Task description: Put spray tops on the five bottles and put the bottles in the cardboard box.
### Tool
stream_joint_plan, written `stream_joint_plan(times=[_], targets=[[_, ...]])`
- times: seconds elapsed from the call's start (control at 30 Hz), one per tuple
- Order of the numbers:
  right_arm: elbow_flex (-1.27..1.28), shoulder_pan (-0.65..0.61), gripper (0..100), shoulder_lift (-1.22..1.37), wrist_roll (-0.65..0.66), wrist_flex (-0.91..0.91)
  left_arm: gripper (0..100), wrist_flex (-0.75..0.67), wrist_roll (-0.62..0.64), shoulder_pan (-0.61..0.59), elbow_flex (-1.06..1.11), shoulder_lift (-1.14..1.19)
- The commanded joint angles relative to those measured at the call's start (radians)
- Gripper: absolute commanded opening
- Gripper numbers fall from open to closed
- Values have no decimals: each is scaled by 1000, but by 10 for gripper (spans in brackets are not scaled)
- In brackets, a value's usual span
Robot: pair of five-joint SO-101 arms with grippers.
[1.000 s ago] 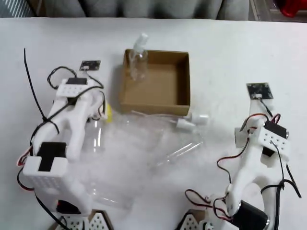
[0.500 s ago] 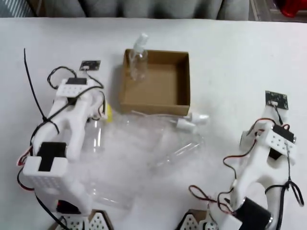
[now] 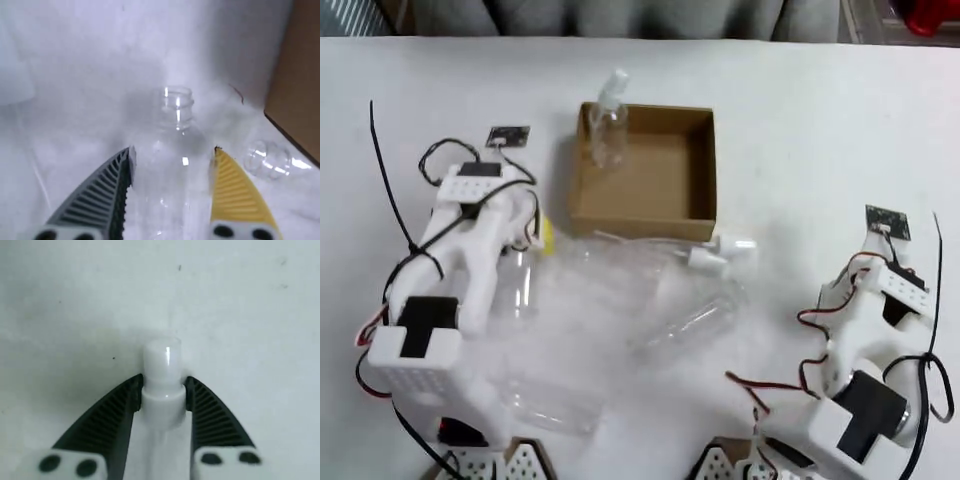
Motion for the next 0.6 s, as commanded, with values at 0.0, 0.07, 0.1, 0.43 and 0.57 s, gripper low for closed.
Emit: stream_joint_plan(times=[0.0,0.07,0.1,0.43,0.57], targets=[[-51,-21,25,-1,14,4,71,-31,-9,5,-37,-19],[-89,-15,15,-5,14,35,69,-31,-8,7,-37,-19],[-109,-15,15,-10,14,68,69,-31,-8,7,-40,-19],[-97,-45,16,-335,3,372,71,-29,-5,-38,97,-306],[-9,-45,16,-558,3,407,72,-29,-8,-38,189,-475]])
